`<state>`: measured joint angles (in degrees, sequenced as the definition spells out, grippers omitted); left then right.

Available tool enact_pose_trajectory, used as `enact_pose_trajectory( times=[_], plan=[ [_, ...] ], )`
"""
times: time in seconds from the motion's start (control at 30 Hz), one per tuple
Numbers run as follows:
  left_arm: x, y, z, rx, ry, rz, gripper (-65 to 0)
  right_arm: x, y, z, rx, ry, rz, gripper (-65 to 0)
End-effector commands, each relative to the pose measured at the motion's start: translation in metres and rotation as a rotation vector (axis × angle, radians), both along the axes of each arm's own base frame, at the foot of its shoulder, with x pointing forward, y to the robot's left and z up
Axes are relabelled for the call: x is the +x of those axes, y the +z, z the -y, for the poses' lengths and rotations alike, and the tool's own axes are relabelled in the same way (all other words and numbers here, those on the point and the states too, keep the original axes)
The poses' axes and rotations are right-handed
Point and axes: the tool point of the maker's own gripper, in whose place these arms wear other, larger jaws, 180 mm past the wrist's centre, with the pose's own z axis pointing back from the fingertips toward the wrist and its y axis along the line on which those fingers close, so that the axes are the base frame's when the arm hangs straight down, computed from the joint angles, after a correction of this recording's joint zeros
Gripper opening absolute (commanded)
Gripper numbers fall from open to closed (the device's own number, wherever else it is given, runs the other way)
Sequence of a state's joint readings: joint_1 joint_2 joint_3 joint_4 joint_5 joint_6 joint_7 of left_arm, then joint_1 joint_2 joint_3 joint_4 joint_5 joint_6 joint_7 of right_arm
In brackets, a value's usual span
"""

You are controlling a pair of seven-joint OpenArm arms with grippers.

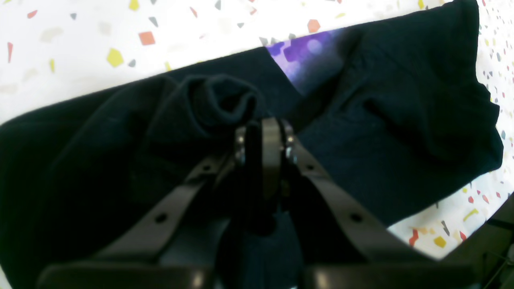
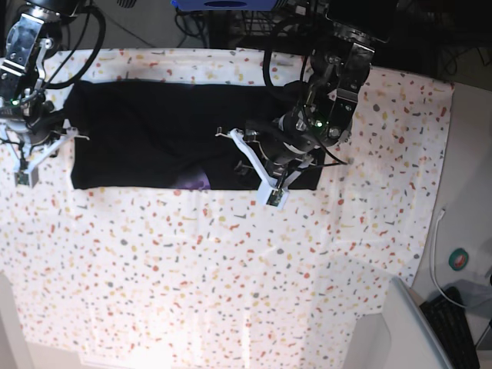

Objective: Layout the t-shirt on the table in an organized manner, then fold the t-shirt properly
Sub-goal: 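Grasp the strip end with the left gripper and fold it toward the right gripper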

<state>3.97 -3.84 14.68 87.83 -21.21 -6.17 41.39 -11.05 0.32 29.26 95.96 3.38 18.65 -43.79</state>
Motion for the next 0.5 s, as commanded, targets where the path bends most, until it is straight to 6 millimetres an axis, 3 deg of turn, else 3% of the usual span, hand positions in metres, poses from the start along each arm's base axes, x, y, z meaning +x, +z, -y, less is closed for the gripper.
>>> enact_pose_trajectory(
  times=[0.0,0.33,0.47],
  plan=[
    [0.0109,0.0136,0.0053,-0.03,0.002,0.047,-65.0,0.0087,0.0099,0.0051,-0.016,0.001,0.04,-65.0],
    [0.0121,0.0138,0.0047,-0.025,0.001,0.05,-65.0,0.0076,0.0091,0.0046,-0.015,0.002,0.037,-65.0],
    [0.0122,0.0137,0.0045,-0.024,0.001,0.05,-41.3,0.0084,0.0095,0.0041,-0.015,0.004,0.038,-65.0]
  ],
)
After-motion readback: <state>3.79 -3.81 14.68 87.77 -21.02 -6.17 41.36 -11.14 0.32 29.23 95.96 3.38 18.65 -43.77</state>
